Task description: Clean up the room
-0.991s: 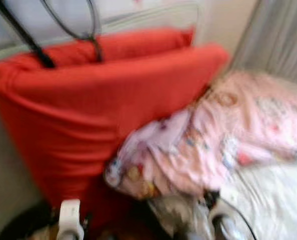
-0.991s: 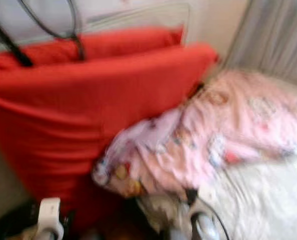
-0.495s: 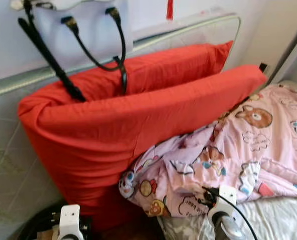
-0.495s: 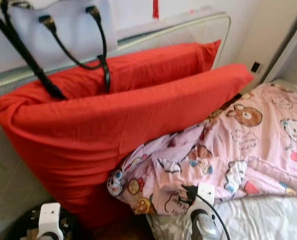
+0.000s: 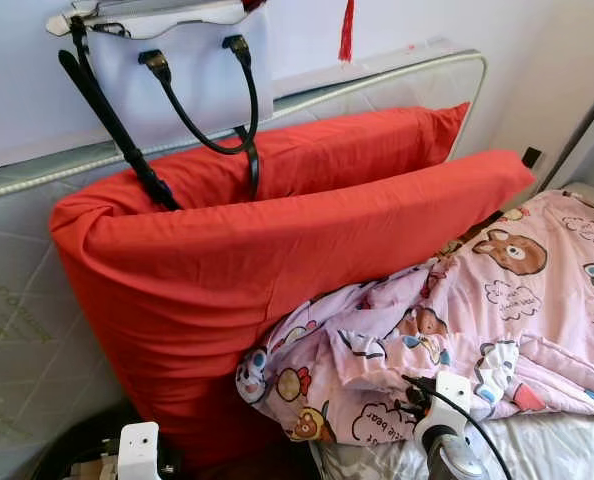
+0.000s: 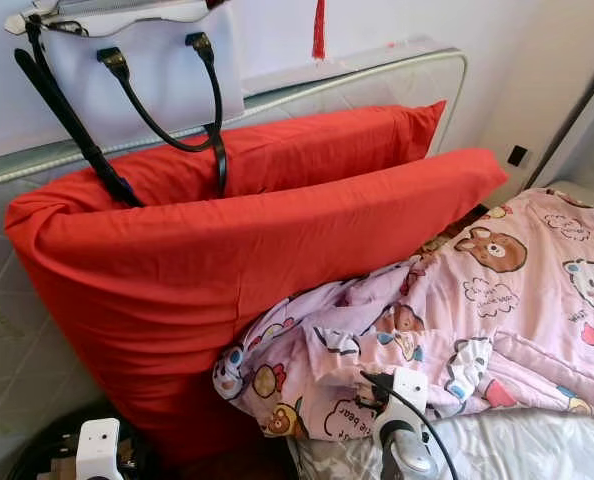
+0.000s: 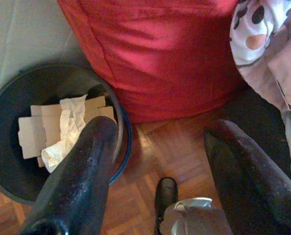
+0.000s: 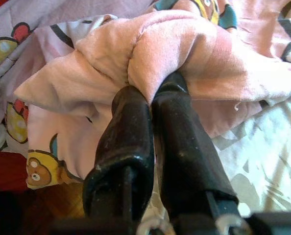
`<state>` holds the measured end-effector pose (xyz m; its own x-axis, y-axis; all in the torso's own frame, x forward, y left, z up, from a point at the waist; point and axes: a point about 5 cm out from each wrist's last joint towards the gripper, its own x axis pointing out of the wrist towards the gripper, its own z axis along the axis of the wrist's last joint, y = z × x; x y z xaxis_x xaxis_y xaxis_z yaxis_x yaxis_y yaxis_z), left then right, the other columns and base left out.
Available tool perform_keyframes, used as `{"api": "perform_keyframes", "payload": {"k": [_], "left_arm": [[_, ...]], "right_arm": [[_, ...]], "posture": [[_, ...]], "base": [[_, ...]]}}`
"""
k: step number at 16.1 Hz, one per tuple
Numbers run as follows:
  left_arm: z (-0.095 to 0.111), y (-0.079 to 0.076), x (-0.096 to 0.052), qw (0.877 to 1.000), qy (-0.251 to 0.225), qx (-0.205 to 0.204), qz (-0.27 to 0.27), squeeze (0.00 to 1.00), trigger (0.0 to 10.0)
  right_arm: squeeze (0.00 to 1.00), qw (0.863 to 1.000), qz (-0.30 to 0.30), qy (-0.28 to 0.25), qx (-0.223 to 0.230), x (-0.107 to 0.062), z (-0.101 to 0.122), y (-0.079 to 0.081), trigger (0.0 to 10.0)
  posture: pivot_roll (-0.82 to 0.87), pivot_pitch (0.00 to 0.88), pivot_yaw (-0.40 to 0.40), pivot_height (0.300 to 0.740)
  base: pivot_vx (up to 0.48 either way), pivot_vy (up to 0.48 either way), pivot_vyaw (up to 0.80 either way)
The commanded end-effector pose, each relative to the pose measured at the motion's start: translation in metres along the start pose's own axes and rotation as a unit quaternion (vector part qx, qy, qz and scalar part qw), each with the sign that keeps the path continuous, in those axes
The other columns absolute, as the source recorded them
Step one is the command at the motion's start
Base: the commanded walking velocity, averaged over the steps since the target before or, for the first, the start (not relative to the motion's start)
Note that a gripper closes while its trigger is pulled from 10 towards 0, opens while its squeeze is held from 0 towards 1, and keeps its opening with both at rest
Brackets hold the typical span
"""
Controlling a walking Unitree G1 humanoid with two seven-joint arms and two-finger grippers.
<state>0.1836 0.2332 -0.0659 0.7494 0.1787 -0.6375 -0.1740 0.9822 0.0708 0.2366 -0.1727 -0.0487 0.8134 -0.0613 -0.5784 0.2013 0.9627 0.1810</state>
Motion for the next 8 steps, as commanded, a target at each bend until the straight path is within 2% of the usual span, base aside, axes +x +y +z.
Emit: {"api": "perform_keyframes", "payload": {"k": [1, 6, 8], "left_arm": [[-0.005, 0.001, -0.001, 1.0, 0.01, 0.0, 0.001, 0.0, 10.0], [-0.006, 0.002, -0.002, 1.0, 0.012, 0.003, -0.001, 0.0, 10.0], [-0.004, 0.001, -0.002, 1.0, 0.008, 0.005, -0.002, 0.0, 10.0]], "right_arm": [[0.0, 1.0, -0.009, 0.006, -0.002, -0.001, -0.002, -0.003, 10.0], [0.0, 0.999, -0.049, -0.022, -0.008, 0.0, 0.007, -0.012, 10.0], [0.0, 0.998, -0.049, -0.031, -0.008, 0.001, 0.012, -0.013, 10.0]], "posture": [[0.08, 0.0, -0.053, 0.74], [0.07, 0.0, -0.046, 0.74], [0.07, 0.0, -0.046, 0.74]], "base": [[0.0, 0.0, 0.0], [0.0, 0.0, 0.0], [-0.255, 0.0, 0.0]]}}
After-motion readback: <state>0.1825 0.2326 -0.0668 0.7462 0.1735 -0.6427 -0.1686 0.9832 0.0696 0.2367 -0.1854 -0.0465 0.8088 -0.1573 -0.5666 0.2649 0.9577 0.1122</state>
